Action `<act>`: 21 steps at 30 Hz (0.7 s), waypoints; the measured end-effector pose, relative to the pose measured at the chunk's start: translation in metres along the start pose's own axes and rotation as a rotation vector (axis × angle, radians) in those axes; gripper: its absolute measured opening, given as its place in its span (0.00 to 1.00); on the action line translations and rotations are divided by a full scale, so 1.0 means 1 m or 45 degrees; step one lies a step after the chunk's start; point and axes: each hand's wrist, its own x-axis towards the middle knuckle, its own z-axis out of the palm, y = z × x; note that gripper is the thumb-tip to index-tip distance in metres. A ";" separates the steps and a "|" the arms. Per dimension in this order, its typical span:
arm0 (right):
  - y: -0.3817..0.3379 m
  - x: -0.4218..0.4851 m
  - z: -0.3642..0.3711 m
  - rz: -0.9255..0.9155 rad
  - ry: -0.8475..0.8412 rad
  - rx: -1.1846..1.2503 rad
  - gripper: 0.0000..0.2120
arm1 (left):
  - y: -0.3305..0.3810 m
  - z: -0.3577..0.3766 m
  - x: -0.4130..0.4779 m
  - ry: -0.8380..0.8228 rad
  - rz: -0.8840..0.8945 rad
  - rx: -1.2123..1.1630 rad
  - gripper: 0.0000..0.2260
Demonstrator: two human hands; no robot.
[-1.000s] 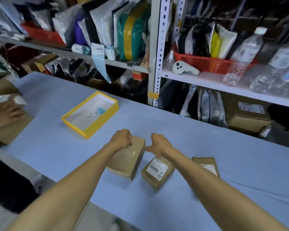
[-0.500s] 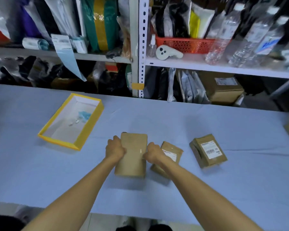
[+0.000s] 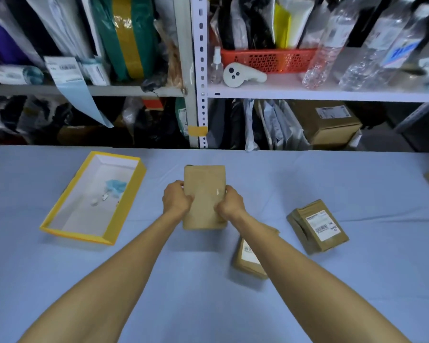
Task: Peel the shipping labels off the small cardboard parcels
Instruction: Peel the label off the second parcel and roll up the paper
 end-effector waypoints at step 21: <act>0.021 0.033 -0.027 -0.151 -0.091 -0.289 0.30 | 0.023 0.041 -0.009 0.112 0.041 0.167 0.18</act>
